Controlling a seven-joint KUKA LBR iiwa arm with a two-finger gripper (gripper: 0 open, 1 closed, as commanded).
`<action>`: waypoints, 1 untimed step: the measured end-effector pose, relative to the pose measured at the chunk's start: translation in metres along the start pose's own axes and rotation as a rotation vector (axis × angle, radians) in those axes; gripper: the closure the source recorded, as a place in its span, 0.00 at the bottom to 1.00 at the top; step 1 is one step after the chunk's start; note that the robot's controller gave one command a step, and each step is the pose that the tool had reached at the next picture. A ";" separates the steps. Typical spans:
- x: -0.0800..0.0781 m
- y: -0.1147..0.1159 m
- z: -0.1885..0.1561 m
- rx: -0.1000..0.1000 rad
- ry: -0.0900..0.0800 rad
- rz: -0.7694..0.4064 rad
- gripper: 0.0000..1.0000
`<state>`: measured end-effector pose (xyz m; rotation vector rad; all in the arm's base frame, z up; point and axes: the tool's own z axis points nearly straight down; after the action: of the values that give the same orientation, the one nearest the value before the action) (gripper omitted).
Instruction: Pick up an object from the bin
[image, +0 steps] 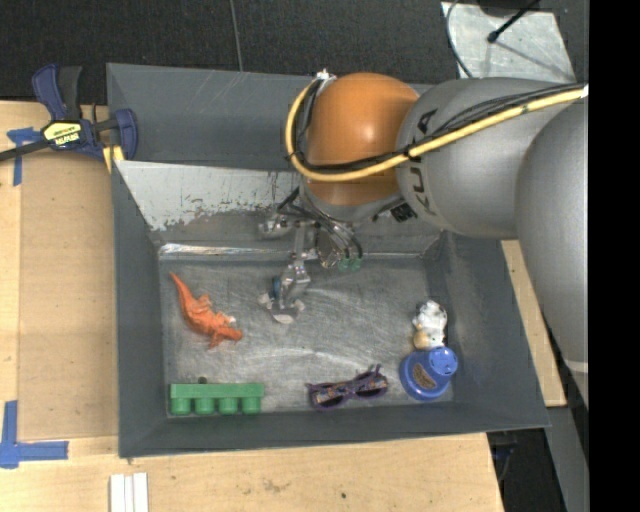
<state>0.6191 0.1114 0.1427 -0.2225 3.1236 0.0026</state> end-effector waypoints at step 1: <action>0.012 -0.010 0.040 0.000 0.008 -0.171 0.00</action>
Offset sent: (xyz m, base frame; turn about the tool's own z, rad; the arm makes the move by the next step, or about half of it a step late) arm -0.0078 -0.0184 -0.0715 -0.3025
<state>0.6094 0.1004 0.1022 -0.4899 3.1013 -0.0002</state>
